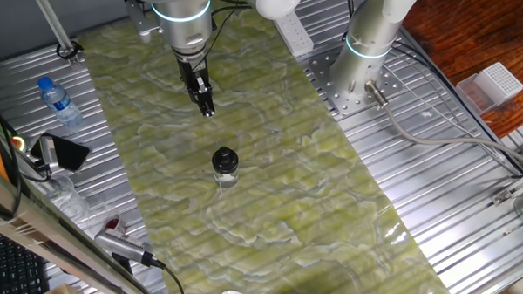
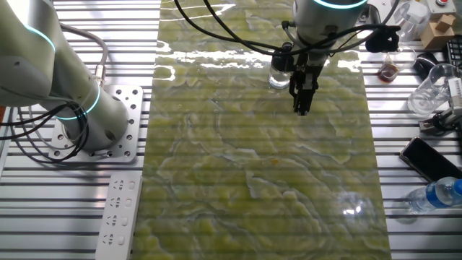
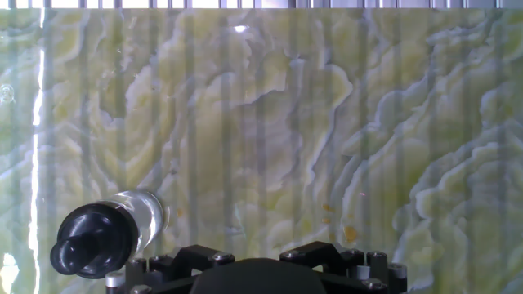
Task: Unscrew the lid from the jar
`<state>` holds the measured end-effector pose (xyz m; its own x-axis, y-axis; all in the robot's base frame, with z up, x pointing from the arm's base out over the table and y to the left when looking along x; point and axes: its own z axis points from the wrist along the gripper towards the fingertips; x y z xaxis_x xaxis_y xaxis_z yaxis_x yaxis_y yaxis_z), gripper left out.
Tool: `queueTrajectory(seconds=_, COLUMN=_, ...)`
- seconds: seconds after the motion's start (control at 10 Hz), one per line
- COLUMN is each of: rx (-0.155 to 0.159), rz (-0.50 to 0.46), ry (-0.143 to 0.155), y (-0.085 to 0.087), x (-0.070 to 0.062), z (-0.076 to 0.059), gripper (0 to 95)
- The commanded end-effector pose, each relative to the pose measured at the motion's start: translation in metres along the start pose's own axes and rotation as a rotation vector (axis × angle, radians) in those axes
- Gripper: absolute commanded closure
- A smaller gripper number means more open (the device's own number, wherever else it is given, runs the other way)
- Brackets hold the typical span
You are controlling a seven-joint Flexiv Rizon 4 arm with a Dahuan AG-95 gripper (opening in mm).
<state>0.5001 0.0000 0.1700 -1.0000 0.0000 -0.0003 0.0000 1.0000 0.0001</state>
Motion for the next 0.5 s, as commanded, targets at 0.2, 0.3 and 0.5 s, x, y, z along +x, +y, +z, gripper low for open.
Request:
queueTrajectory(seconds=0.2, rx=-0.021, rz=-0.263, ry=-0.094, y=0.0, x=0.0001, z=0.0, gripper=95.0)
queueTrajectory(seconds=0.3, rx=-0.02, rz=-0.264, ry=-0.094, y=0.0, x=0.0001, z=0.0, gripper=95.0)
queueTrajectory(seconds=0.5, rx=-0.019, rz=-0.263, ry=-0.093, y=0.0, x=0.0001, z=0.0, gripper=95.0)
